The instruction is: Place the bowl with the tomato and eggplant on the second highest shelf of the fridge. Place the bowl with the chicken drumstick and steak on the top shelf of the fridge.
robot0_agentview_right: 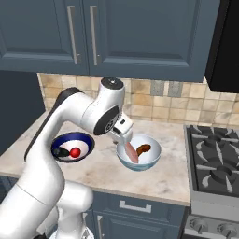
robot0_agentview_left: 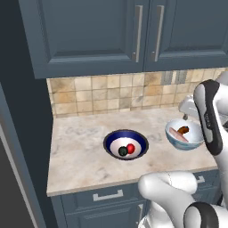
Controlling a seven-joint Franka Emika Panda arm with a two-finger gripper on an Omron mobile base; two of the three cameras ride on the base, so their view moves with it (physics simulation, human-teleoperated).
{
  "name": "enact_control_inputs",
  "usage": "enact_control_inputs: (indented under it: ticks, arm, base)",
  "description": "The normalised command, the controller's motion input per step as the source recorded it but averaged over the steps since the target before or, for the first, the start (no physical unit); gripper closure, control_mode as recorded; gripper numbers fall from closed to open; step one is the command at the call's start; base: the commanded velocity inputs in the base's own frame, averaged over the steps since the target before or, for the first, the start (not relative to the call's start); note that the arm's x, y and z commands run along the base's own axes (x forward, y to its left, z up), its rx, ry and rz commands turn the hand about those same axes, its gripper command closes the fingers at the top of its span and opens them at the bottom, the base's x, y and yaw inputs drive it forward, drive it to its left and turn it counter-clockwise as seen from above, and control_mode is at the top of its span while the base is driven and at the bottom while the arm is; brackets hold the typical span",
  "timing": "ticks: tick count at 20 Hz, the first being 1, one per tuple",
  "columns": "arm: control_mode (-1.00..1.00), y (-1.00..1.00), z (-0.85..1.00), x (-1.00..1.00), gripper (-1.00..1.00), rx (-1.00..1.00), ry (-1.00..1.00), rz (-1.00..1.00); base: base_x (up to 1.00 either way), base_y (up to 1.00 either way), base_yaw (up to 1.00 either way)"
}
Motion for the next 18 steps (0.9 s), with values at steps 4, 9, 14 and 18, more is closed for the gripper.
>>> enact_control_inputs:
  ticks: [4, 9, 14, 18]
  arm:
    - [-1.00, -1.00, -0.60, -0.07, -1.00, 0.18, 0.14, -0.29]
    - [-1.00, -1.00, -0.60, 0.15, -1.00, 0.16, 0.22, -0.33]
    - [-1.00, -0.81, -0.58, 0.65, -1.00, 0.12, 0.25, -0.31]
    - [-1.00, -0.35, -0.43, 0.56, -1.00, 0.15, 0.16, -0.16]
  base:
    - [0.00, 0.00, 0.00]
    - [0.00, 0.00, 0.00]
    - [0.00, 0.00, 0.00]
    - [0.00, 0.00, 0.00]
